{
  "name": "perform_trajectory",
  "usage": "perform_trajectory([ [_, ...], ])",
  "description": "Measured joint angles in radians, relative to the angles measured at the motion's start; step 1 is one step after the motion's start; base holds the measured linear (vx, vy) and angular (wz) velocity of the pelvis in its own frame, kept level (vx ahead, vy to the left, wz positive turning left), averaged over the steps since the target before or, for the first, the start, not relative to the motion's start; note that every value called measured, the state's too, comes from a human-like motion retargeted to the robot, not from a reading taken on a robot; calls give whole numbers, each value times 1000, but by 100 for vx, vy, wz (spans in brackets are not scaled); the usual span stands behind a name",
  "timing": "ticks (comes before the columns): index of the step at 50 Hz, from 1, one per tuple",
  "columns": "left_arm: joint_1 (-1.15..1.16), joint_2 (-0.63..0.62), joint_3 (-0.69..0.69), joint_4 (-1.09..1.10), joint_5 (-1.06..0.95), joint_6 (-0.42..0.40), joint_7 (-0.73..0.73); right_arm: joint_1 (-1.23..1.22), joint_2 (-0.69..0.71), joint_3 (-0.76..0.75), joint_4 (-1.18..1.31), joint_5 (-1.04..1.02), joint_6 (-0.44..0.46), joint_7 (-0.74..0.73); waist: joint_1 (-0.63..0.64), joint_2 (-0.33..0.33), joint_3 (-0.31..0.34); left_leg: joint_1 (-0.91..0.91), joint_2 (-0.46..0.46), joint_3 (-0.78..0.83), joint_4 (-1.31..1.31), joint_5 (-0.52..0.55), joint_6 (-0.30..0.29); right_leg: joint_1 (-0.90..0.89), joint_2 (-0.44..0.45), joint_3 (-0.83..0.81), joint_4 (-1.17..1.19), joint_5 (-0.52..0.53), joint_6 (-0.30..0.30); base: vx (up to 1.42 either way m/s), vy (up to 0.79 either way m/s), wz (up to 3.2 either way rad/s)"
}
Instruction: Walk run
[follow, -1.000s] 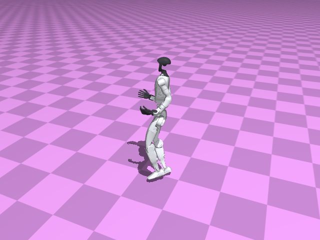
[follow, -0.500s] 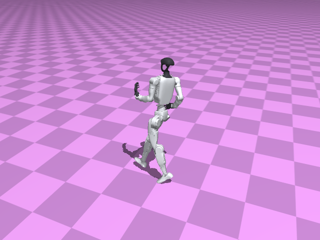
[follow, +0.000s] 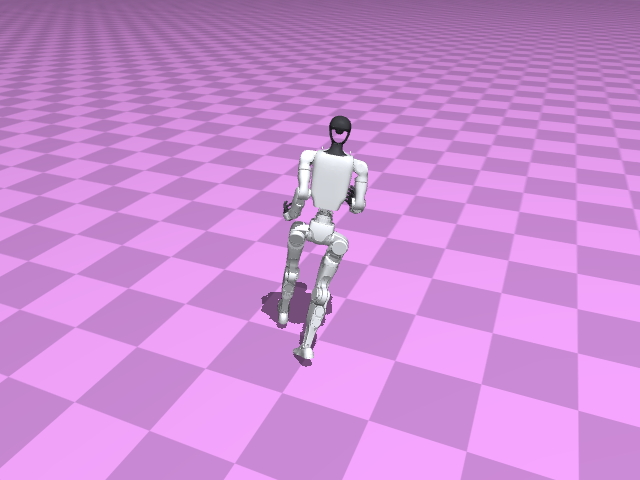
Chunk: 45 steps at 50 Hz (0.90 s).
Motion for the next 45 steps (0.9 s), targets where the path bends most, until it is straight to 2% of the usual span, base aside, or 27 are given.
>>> perform_trajectory([
  [2,-33,13,-43,6,36,2,17,11,-44,-39,20,-87,3,1,-3,26,8,-18,-5,-1,-49,-29,-60,50,27,20,32,3,0,103,24,-54],
  [3,-58,21,-70,16,48,12,19,25,-59,-65,41,-124,2,-16,-15,37,5,-16,-17,-9,-45,-41,-46,78,26,-22,38,20,0,108,11,3],
  [5,-123,32,-117,34,63,42,12,64,-69,-121,92,-184,2,-56,-15,55,-7,-2,-12,-54,13,12,-57,131,34,-117,54,107,0,138,-12,-20],
  [6,-156,38,-138,41,70,55,4,95,-58,-145,122,-210,-3,-74,6,56,-17,8,15,-25,56,52,-67,149,52,-174,81,199,6,151,-36,-73],
  [7,-188,43,-162,46,78,64,-2,126,-43,-169,154,-236,-6,-89,17,46,-25,17,18,-47,103,62,-73,146,58,-219,148,277,34,130,-38,-62],
  [8,-221,44,-191,51,88,67,-4,157,-20,-196,189,-264,-6,-99,11,15,-33,24,-27,-173,156,13,-73,104,42,-243,293,328,106,106,-27,-35],
  [9,-261,47,-197,52,94,70,-2,174,5,-213,225,-282,1,-98,-3,-18,-23,31,-64,-212,208,-33,-69,50,15,-267,468,344,183,91,-23,-33],
  [10,-304,50,-192,51,98,74,1,184,30,-225,262,-295,11,-91,-21,-52,-4,39,-96,-208,260,-77,-65,-11,-17,-290,659,344,261,105,-34,-74],
  [11,-337,56,-175,48,102,83,-3,191,59,-221,289,-284,19,-89,-24,-39,-6,85,-30,-92,259,-110,-56,-58,-24,-332,724,344,271,108,-38,-105],
  [12,-369,61,-159,44,103,88,-6,199,84,-216,311,-270,24,-86,-24,-12,-10,130,37,-4,244,-131,-51,-105,-21,-383,756,336,249,90,-34,-142],
  [13,-400,62,-146,35,101,87,-5,207,103,-207,322,-246,22,-79,-21,43,-15,170,109,30,198,-129,-50,-150,2,-453,722,313,164,75,-29,-144],
  [15,-457,59,-127,19,90,81,9,225,113,-205,342,-207,19,-59,-50,105,-14,231,158,57,153,-135,-59,-246,5,-541,695,236,80,82,-29,-84],
  [18,-523,80,-139,-31,80,60,45,248,99,-232,348,-190,12,-56,-183,161,11,314,151,20,55,-103,-72,-404,5,-585,615,85,200,71,-19,45],
  [20,-558,115,-147,-83,89,49,67,259,72,-238,326,-191,-9,-80,-263,174,30,378,126,21,10,-118,-83,-511,-34,-596,546,-19,262,93,-28,22],
  [24,-617,228,-134,-161,137,25,86,279,48,-264,254,-262,-25,-139,-340,171,28,477,49,103,-31,-186,-76,-708,-254,-715,433,-160,203,83,-24,-52],
  [27,-632,296,-79,-119,193,-25,65,234,96,-326,249,-307,4,-175,-400,172,16,549,8,126,-46,-196,-91,-822,-326,-719,351,-207,178,101,-54,-19],
  [28,-624,299,-69,-84,220,-45,62,210,125,-359,248,-294,11,-184,-407,179,7,564,2,122,-43,-173,-104,-851,-345,-723,341,-228,170,85,-44,-7],
  [30,-581,283,-74,-14,259,-75,70,179,176,-396,227,-234,0,-217,-402,225,-11,577,24,104,-16,-65,-155,-870,-389,-828,341,-260,79,118,-66,-3],
  [32,-521,239,-95,79,291,-99,91,153,198,-425,205,-163,-32,-260,-425,272,-25,582,26,25,48,149,-201,-843,-472,-915,412,-276,0,128,-43,42],
  [35,-424,172,-95,246,353,-104,102,111,183,-442,181,-129,-78,-340,-404,206,-68,559,-76,17,245,550,-216,-832,-520,-743,571,-452,0,132,-67,-79],
  [36,-388,177,-80,309,385,-84,82,94,169,-431,176,-130,-91,-377,-379,193,-37,505,-44,16,503,552,-179,-788,-483,-713,631,-519,0,172,-103,-229],
  [37,-352,184,-72,365,412,-67,65,68,151,-420,169,-130,-103,-410,-352,169,-11,450,-65,-14,697,553,-155,-745,-453,-670,660,-565,0,141,-93,-275],
  [38,-319,191,-76,404,429,-53,53,22,126,-405,160,-126,-115,-436,-320,124,3,392,-192,-100,763,553,-160,-702,-438,-600,624,-569,0,117,-91,-308],
  [39,-279,203,-72,425,431,-54,59,-25,104,-391,150,-114,-121,-440,-277,78,17,309,-240,-96,873,484,-160,-667,-413,-525,605,-580,0,122,-96,-352],
  [40,-236,217,-63,437,425,-63,75,-74,84,-376,141,-98,-124,-433,-227,32,31,213,-249,-45,1005,381,-158,-635,-383,-448,594,-594,0,164,-93,-316],
  [42,-115,195,-20,423,382,-117,139,-122,34,-362,112,-56,-108,-345,-199,58,46,59,-213,-83,1120,210,-55,-527,-303,-440,533,-599,0,164,-53,-258],
  [45,11,92,141,394,345,-157,119,-136,-72,-358,58,-50,-81,-246,-49,108,48,-210,-2,27,1148,-17,160,-343,-147,-367,318,-477,0,178,-40,-311],
])
